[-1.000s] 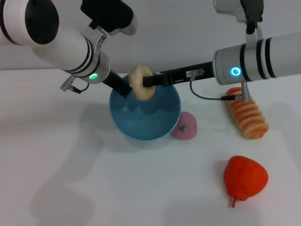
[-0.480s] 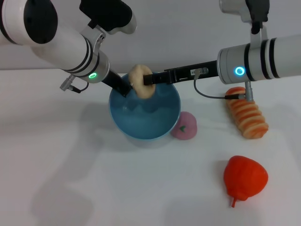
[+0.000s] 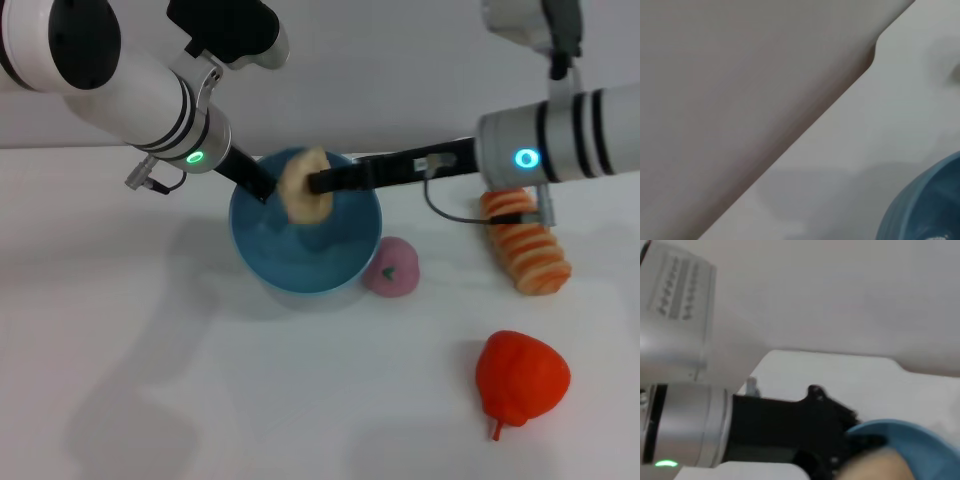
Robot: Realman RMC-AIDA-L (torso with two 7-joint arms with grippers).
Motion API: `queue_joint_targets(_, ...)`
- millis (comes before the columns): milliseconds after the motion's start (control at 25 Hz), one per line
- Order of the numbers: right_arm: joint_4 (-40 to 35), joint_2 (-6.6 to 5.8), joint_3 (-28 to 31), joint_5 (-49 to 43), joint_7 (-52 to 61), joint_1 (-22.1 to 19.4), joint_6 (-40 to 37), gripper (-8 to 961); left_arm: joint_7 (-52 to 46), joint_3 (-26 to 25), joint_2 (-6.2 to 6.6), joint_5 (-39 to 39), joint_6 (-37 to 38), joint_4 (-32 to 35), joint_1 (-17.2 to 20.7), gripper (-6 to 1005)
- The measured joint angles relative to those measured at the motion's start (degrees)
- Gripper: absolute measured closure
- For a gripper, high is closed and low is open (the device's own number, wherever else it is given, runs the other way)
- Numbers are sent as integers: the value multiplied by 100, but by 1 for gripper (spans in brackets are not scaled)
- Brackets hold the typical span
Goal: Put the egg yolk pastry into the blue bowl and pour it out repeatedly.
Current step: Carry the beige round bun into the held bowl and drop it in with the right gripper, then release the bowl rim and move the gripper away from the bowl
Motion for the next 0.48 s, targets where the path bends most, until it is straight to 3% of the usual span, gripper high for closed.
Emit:
queue_joint_targets(240, -706, -58, 108, 1, 506, -709, -420, 462, 7, 1, 3, 16, 0, 0, -14, 999)
queue_joint_targets(480, -1183, -23, 342, 1, 496, -1099, -479, 463, 5, 3, 10, 25, -110, -12, -59, 999)
